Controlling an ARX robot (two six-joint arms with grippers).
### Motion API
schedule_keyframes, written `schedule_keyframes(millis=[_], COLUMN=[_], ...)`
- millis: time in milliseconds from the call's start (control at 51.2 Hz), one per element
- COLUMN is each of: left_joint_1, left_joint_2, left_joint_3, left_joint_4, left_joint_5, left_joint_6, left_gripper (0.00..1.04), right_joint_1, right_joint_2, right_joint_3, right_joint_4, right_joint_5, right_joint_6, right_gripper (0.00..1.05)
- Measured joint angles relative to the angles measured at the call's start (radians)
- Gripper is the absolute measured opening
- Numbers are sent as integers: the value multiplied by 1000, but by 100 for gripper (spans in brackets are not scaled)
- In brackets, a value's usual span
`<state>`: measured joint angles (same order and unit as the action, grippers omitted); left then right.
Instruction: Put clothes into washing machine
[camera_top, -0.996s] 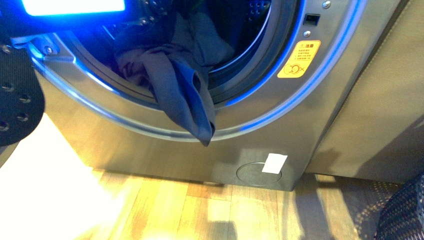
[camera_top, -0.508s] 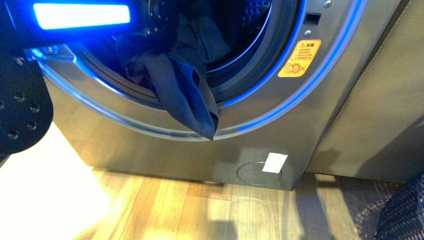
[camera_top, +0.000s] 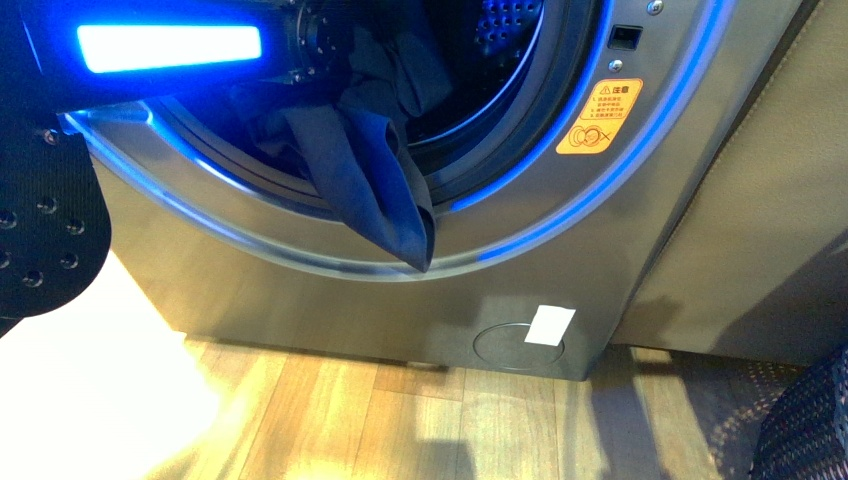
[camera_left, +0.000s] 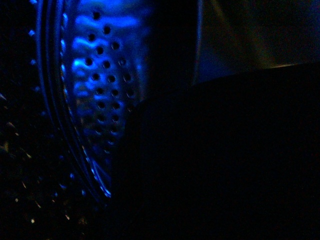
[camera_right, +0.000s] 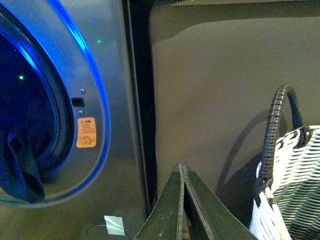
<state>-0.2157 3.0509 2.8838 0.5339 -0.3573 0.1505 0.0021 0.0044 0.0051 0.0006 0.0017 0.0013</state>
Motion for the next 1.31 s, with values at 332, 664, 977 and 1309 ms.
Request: schedule_keyframes(millis=[332,664,977,1309], left_joint_1=[-3,-53,-58,-1], left_joint_2=[20,-114,-519,-641], left_joint_3=[0,-270,-922,-1161], left_joint_4=[-171,-220,-77,-95], left_joint_5=[71,144,152,164], left_joint_6=[-52,-63,-39,-70], left_gripper=[57,98,98,98], right_joint_1=[0,0,0,0], right_joint_2=[0,0,0,0], right_joint_3=[0,0,0,0], right_joint_4=[0,0,0,0], right_joint_5=[0,0,0,0], right_joint_6=[0,0,0,0], right_gripper=[2,2,2,2])
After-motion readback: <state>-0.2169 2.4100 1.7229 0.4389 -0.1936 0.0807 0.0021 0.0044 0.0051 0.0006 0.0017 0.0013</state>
